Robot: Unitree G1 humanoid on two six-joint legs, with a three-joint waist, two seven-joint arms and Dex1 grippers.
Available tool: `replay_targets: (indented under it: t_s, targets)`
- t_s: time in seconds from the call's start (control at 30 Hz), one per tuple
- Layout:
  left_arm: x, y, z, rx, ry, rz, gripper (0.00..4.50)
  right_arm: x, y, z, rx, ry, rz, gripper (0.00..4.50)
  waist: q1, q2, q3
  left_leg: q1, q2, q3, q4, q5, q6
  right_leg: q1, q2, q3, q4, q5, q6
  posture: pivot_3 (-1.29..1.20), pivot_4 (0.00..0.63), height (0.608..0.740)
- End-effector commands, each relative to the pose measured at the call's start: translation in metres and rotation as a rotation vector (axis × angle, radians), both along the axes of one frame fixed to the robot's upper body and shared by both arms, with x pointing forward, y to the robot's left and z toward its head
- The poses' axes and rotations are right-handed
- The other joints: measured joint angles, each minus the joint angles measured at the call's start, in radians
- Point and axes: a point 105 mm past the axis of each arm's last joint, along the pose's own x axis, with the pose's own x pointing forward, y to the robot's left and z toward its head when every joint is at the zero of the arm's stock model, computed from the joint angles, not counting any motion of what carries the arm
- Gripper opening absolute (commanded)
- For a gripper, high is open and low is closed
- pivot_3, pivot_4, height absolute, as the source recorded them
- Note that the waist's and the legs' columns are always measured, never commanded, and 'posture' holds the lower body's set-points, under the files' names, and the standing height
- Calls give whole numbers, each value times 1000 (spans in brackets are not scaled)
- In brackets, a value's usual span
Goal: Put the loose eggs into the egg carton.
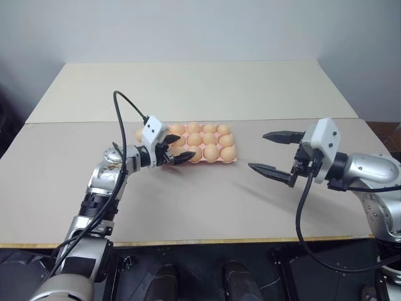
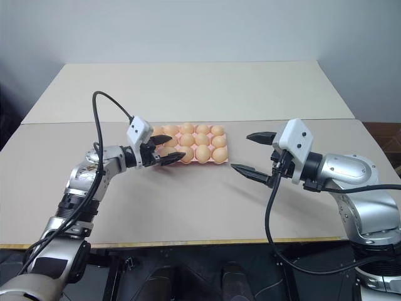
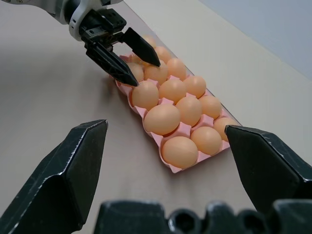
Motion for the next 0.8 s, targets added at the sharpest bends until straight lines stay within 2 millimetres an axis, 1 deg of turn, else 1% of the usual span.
replay_targets:
  t_s: [0.03, 0.07, 0.17, 0.27, 0.3, 0.33, 0.4, 0.47, 0.53, 0.6, 0.8]
  targets:
    - [-7, 17, 36, -20, -133, 7, 4463, -6, 0, 16, 13, -62, 6, 4474, -2, 0, 0, 0, 0, 0, 0, 0, 0, 0, 0, 0, 0, 0, 0, 0, 150, 740]
    - [-9, 23, 43, -36, -142, 19, 4463, -6, 0, 16, 14, -61, 7, 4474, -2, 0, 0, 0, 0, 0, 0, 0, 0, 0, 0, 0, 0, 0, 0, 0, 150, 740]
    - [-20, 51, 61, -31, -183, 59, 4463, -5, 0, 15, 14, -51, 15, 4474, -3, 0, 0, 0, 0, 0, 0, 0, 0, 0, 0, 0, 0, 0, 0, 0, 150, 740]
    - [-42, 87, 74, 7, -199, 84, 4463, -3, -3, 13, 11, -40, 20, 4474, -6, 0, 0, 0, 1, 0, 0, 0, 0, 0, 0, 0, 0, 0, 0, 0, 150, 740]
    - [-52, 99, 75, 30, -200, 82, 4463, -2, -3, 13, 11, -36, 23, 4474, -7, 0, 0, 0, 1, 0, -1, 0, 0, 0, 0, 0, 0, 0, 0, 0, 150, 740]
    - [-59, 106, 75, 46, -200, 78, 4463, -1, -4, 13, 11, -34, 25, 4474, -6, 0, 0, 1, 1, 0, -1, 0, 0, -1, 0, 1, 0, 0, 0, 0, 150, 740]
    - [-80, 136, 65, 107, -152, 95, 4463, 1, -7, 12, 5, -27, 27, 4474, -4, 0, 0, 1, 1, 0, -1, 0, 0, -1, 0, 0, 0, 0, 0, 0, 150, 740]
    - [-95, 160, 57, 128, -108, 139, 4463, 4, -12, 8, -14, -24, 21, 4474, -4, 1, 0, 1, 1, 1, -2, 0, 0, -1, 0, 1, -1, 0, 0, 0, 150, 740]
    - [-104, 169, 53, 138, -95, 168, 4463, 6, -14, 6, -21, -20, 17, 4474, 2, 0, 0, 2, 1, 1, -2, 0, 0, -1, 0, 1, -1, 0, 0, 0, 150, 740]
    - [-110, 172, 51, 132, -84, 187, 4463, 8, -13, 7, -18, -18, 22, 4474, 13, 0, 0, 2, 1, 1, -2, 0, 0, 0, 0, 0, -1, 0, 0, 0, 150, 740]
    - [-111, 169, 48, 98, -93, 229, 4463, 9, -10, 10, -17, -22, 37, 4474, 18, 0, 0, 1, 1, 1, -2, 0, 0, 0, -1, 0, -1, 0, 0, 0, 150, 740]
